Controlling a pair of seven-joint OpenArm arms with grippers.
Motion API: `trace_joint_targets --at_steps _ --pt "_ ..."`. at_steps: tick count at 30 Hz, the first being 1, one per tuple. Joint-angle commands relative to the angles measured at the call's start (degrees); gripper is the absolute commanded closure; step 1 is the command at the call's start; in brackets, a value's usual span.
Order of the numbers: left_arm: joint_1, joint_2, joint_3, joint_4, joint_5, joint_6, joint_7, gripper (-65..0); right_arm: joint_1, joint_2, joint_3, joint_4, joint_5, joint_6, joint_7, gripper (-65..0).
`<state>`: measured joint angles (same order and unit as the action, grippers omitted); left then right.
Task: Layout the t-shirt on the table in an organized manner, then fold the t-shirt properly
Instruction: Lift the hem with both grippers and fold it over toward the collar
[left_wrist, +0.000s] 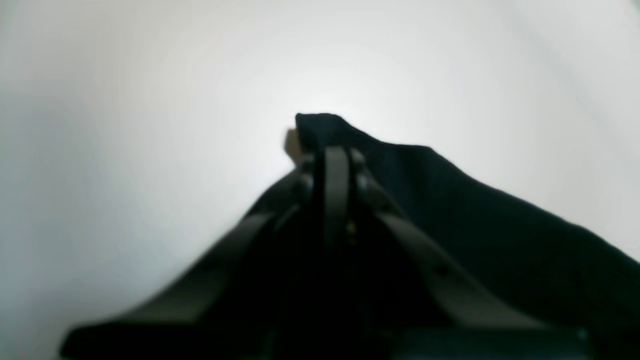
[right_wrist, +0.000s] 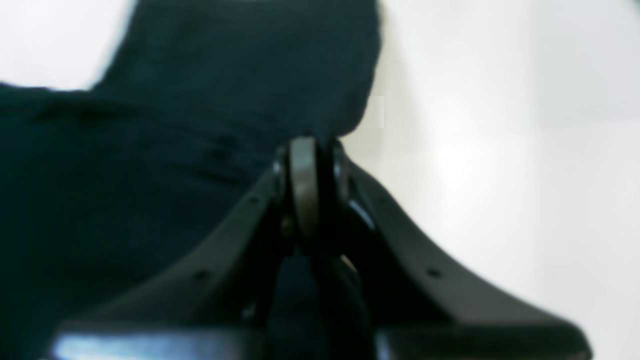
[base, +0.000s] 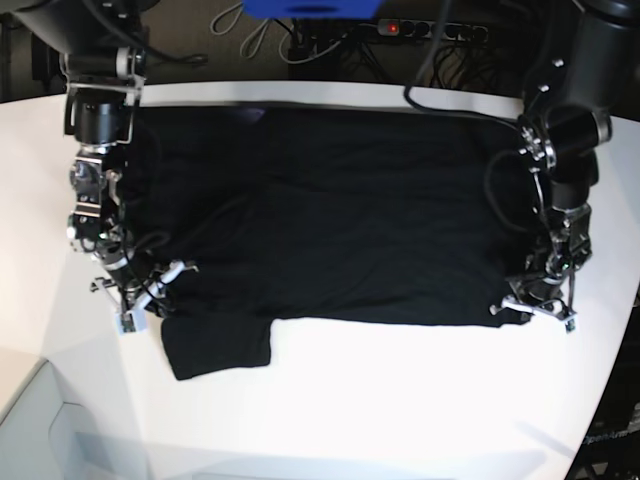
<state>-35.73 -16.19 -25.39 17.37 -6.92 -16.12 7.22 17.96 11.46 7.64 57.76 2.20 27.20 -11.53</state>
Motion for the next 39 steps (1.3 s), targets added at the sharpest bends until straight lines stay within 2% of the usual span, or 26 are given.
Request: trace_joint_targets --at_steps 1,5,9,12,18,24,28,31,34,39 --pt "-0.45 -0.21 0.11 0.0 0.28 0.78 2.84 0.0 0.64 0.8 0.23 2.07 0.75 0.27 1.38 0.0" --pt "-0.19 -0.21 0.02 0.0 -0.42 0.69 2.84 0.0 -2.35 0.62 1.2 6.46 0.75 0.27 1.38 0.0" --pt "0.78 0.14 -0.15 2.55 -0.51 0.69 2.84 0.0 -3.05 -1.13 4.54 7.87 0.57 0.27 0.67 0.0" --pt "3.86 1.11 -0.15 11.07 -0.51 0.69 6.09 -0.1 -2.88 -1.49 5.94 7.69 0.66 0.27 -2.23 0.0" --pt "12.03 4.62 -0.15 37.18 -0.42 1.22 16.47 -0.1 -2.97 -1.75 6.21 7.78 0.66 0.27 -2.84 0.0" --pt "17.92 5.5 -0.15 49.67 -0.42 1.22 20.69 -0.1 -2.97 -1.75 6.3 8.05 0.75 0.27 -2.84 0.0" --pt "21.09 5.5 -0.24 55.91 -0.51 1.22 22.09 -0.1 -4.72 -1.75 6.38 10.77 0.84 0.27 -2.84 0.0" --pt "23.2 5.5 -0.24 59.51 -0.51 1.22 22.62 -0.1 -7.27 -1.49 6.38 15.43 4.0 0.27 -2.84 0.0" --pt "24.16 5.5 -0.24 60.48 -0.51 1.22 22.53 -0.1 -9.47 -1.49 6.3 19.3 6.11 0.27 -2.93 0.0" --pt "24.34 6.38 -1.73 61.36 -1.48 0.95 22.53 -0.1 -13.34 -1.57 6.38 24.4 6.2 0.27 -2.93 0.0"
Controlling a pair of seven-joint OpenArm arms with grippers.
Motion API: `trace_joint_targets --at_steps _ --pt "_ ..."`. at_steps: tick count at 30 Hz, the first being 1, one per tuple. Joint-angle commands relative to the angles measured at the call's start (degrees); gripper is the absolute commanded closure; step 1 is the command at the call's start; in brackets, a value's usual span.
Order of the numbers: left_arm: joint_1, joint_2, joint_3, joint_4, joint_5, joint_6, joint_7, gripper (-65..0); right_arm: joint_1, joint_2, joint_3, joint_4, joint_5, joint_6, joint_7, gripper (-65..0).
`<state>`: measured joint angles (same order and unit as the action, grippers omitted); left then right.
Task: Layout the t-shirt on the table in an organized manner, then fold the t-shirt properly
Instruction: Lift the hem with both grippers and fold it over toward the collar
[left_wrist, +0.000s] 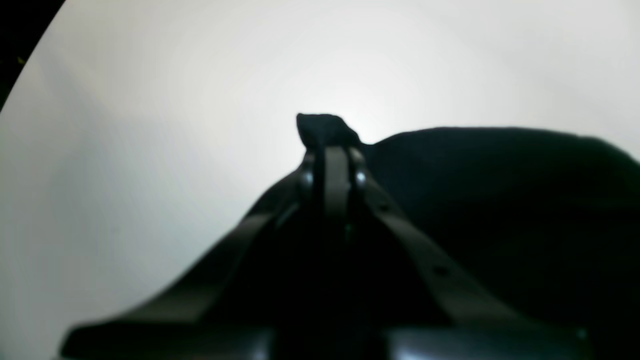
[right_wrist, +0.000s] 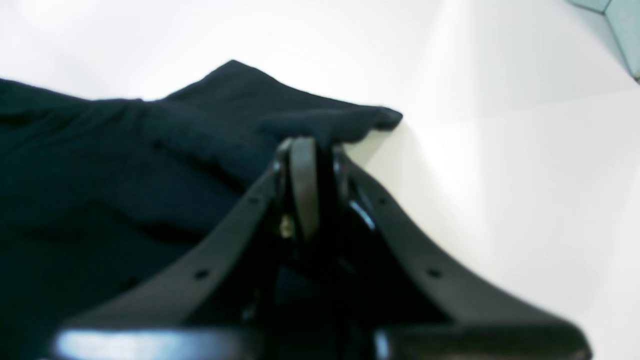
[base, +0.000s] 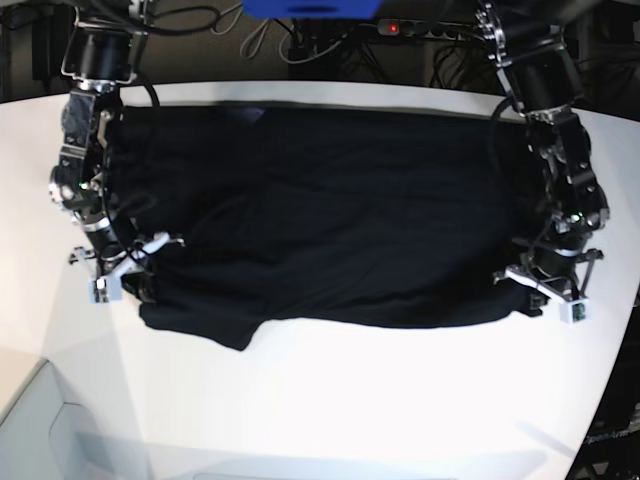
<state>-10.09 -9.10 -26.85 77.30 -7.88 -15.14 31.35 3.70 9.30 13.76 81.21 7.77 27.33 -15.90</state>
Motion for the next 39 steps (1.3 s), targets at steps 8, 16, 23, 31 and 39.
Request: trace_joint_targets --at_steps 8,16,23,31,39 --pt "-0.24 -0.08 -5.9 4.33 -6.49 -0.12 2.98 -0.1 -1.55 -0.73 5.27 4.11 0.71 3.92 1.44 0.0" --pt "3.01 0.0 -5.98 9.87 -8.08 -0.2 3.42 -0.1 -3.84 -1.26 9.49 8.59 0.63 7.44 -2.87 0.0" --pt "8.11 0.44 -6.07 14.62 -8.16 -0.2 3.42 -0.1 -9.38 -2.75 9.41 13.34 0.63 7.53 -2.87 0.0" --pt "13.03 -0.26 -6.78 15.85 -14.76 -0.2 3.33 -0.1 -13.68 -2.66 9.49 13.78 0.63 7.53 -2.08 0.0" --pt "15.67 -1.4 -8.53 18.4 -17.4 -0.2 3.33 -0.1 -17.46 -2.57 9.85 13.87 0.63 7.53 4.87 0.0"
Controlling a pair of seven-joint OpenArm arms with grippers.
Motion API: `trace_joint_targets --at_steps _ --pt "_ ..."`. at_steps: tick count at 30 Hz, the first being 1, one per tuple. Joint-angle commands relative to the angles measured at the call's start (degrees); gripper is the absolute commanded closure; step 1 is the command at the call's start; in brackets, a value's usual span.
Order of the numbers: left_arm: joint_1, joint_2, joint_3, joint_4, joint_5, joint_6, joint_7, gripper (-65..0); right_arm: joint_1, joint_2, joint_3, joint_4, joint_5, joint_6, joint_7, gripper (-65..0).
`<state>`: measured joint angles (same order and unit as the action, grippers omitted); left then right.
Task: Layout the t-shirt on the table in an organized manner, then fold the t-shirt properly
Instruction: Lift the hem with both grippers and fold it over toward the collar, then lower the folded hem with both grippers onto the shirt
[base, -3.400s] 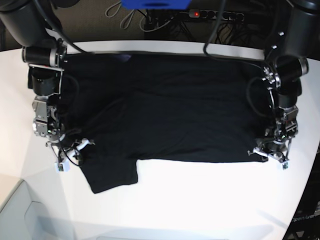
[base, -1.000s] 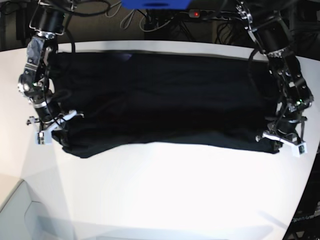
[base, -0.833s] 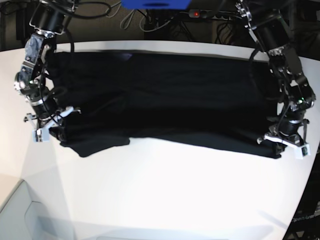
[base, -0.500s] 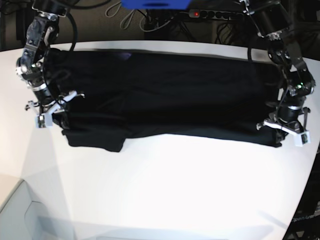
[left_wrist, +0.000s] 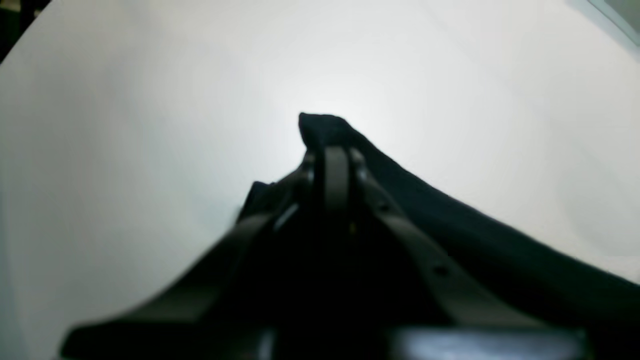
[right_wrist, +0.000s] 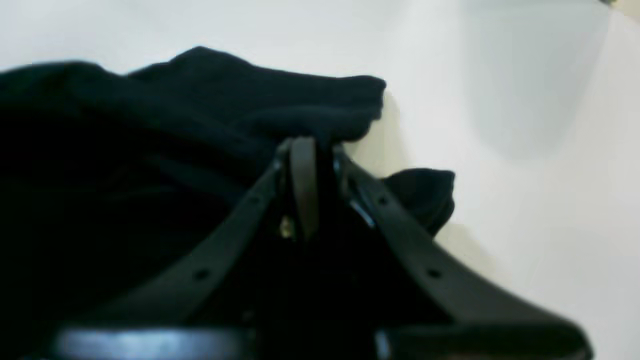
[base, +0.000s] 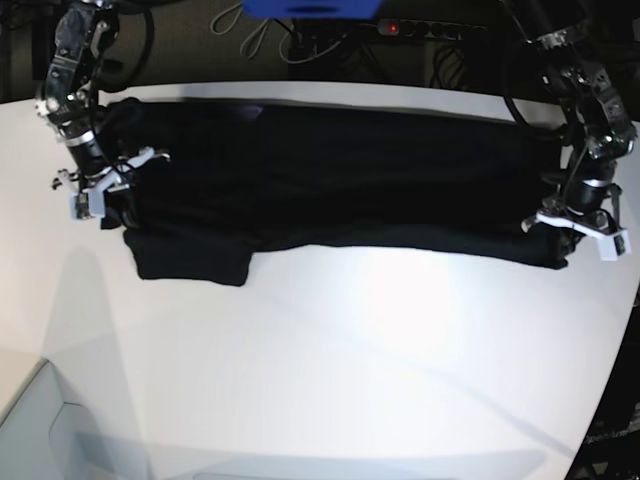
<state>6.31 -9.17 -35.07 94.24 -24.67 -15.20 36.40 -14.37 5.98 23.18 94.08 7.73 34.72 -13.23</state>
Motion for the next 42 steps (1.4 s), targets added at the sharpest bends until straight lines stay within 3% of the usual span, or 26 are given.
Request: trace_joint_targets --at_steps 1,6,9,16,36,42 --pt "-0.37 -1.6 -0.32 1.81 -0.61 -0.14 -1.63 -0.1 0.61 0.66 1.22 0.99 0.67 0.14 2.2 0.0" --pt "1.47 -2.13 -0.4 3.04 -0.61 -0.14 -1.63 -0.1 -0.27 -0.48 4.29 0.99 0.67 0.58 2.2 0.0" --pt "2.88 -2.13 -0.4 3.21 -0.61 -0.14 -1.63 -0.1 -1.32 -0.66 5.26 1.08 0.67 5.28 2.29 0.0" --pt "4.29 -2.13 -0.4 2.77 -0.43 -0.23 -1.63 -0.1 -4.57 -3.56 7.11 0.91 0.67 5.28 2.38 0.0" --pt "15.89 -3.8 -0.23 7.35 -0.08 -0.23 -1.63 -0.1 -6.68 -3.56 7.02 -1.91 0.49 5.28 2.38 0.0" --pt "14.75 -4.41 -0.23 -0.21 0.62 -0.23 -2.07 -0.1 -6.95 -4.18 7.02 -1.91 0.49 5.28 2.38 0.0"
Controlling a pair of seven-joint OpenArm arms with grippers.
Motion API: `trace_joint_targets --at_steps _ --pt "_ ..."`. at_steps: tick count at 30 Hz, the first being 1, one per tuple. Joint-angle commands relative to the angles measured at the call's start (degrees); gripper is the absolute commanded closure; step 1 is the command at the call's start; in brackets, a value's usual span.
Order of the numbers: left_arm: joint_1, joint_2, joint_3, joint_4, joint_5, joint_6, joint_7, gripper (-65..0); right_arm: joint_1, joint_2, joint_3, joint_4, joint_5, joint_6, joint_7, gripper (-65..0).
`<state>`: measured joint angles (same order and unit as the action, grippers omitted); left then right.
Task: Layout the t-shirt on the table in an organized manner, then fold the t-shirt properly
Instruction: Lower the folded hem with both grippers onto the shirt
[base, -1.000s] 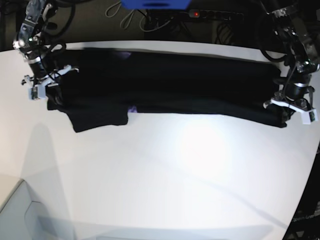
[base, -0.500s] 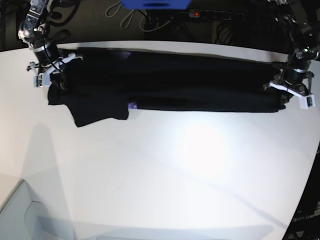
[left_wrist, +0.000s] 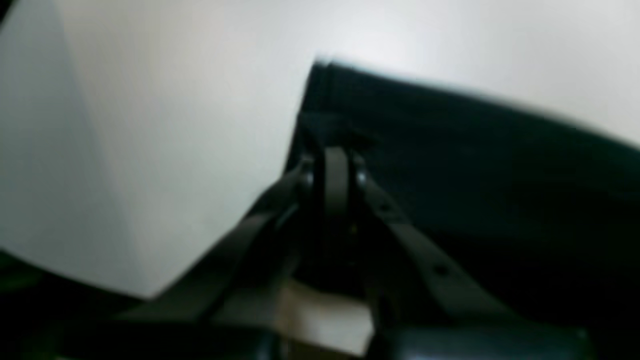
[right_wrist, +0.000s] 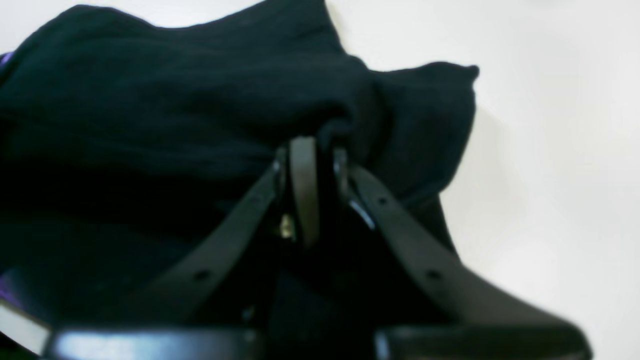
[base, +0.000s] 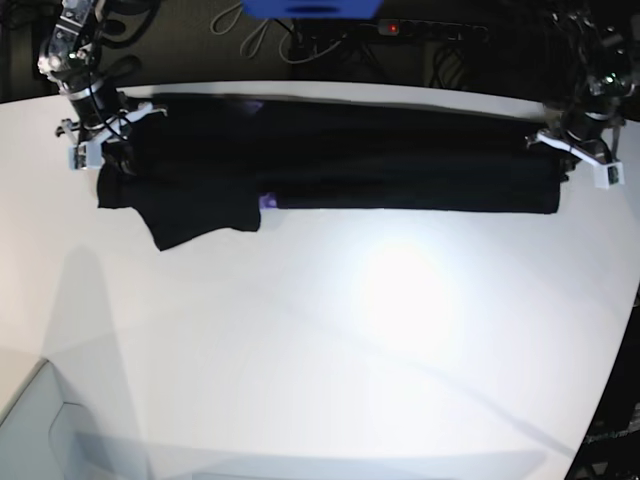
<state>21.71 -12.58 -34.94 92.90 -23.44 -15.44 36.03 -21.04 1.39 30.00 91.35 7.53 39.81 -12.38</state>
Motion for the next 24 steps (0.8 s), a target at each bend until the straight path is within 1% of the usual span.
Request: trace_joint_targets --at_steps 1,8,15,16,18,20,21,23,24 --pt "-1.01 -1.0 -0.36 0.33 -0.6 0.01 -1.7 -0.1 -0.81 0.41 0.2 0.91 0.69 0.19 1.52 0.0" --pt "-4.18 -1.0 -0.18 -4.51 -0.51 0.01 -1.35 -0.1 -2.13 -0.2 0.2 1.09 0.69 0.19 1.52 0.0" --pt "-4.35 -0.92 -0.09 -4.86 -0.51 0.01 -1.35 -0.1 -3.01 0.06 -0.15 0.74 0.51 0.19 1.0 0.0" --pt "-4.35 -0.92 -0.09 -4.95 -0.51 0.01 -1.35 -0.1 -3.01 0.24 -0.15 0.74 0.51 0.19 0.91 -1.2" --pt "-4.35 -1.0 -0.09 -4.95 -0.6 0.01 -1.35 -0.1 -3.01 0.24 0.02 0.74 0.43 0.19 0.12 -6.9" --pt "-4.35 -1.0 -0.09 -4.95 -0.6 -0.07 -1.35 -0.1 -3.01 0.33 0.02 1.09 0.43 0.19 -1.82 -15.0" --pt "-4.35 -1.0 -0.18 -4.86 -0.6 -0.07 -1.35 -0.1 -2.92 0.68 0.02 1.18 0.43 0.19 -2.61 -19.2" --pt "-4.26 -1.0 -0.18 -4.77 -0.78 -0.07 -1.35 -0.1 -2.92 1.65 -0.15 1.18 0.43 0.19 -3.22 -25.7" --pt "-4.18 -1.0 -0.18 -4.77 -0.87 -0.07 -1.35 -0.1 -2.83 1.56 0.2 1.26 0.51 0.19 -3.31 -28.2"
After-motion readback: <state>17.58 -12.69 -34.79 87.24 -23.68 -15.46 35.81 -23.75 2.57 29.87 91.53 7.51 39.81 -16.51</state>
